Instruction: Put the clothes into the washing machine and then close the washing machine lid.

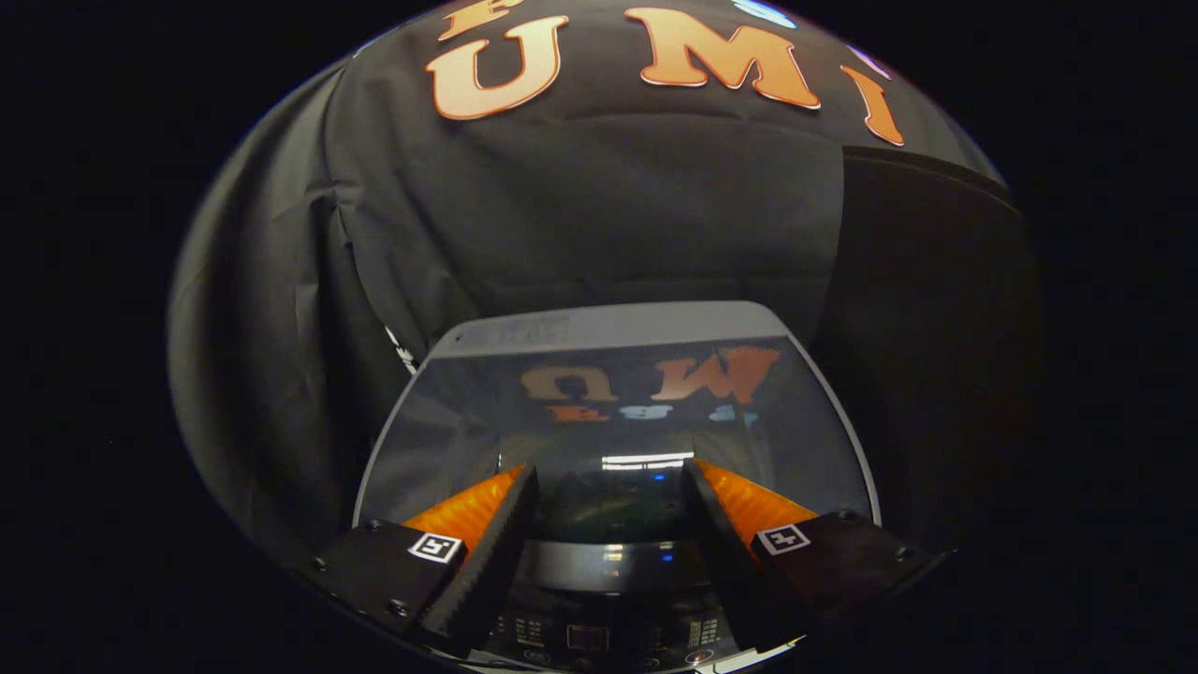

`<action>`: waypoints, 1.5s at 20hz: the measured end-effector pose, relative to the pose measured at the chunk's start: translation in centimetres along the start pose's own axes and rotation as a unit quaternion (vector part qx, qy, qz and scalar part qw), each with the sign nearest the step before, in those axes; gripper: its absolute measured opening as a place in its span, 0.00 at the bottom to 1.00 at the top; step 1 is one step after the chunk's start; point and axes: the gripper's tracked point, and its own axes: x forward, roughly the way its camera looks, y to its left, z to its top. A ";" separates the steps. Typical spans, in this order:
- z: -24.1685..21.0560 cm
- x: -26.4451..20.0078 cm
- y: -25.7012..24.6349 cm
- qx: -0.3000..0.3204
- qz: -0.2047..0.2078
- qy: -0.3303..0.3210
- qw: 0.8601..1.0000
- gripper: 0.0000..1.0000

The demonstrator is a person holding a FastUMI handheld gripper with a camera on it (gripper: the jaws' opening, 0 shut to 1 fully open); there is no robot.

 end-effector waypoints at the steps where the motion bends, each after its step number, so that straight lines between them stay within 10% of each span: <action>1: 0.4 0.0 0.0 -0.003 0.003 0.000 1.000 0.98; 16: 21.8 -18.1 -1.9 -0.039 0.022 -0.199 0.979 0.98; 30: 23.6 -44.0 -25.7 -0.044 -0.075 -0.301 0.950 0.97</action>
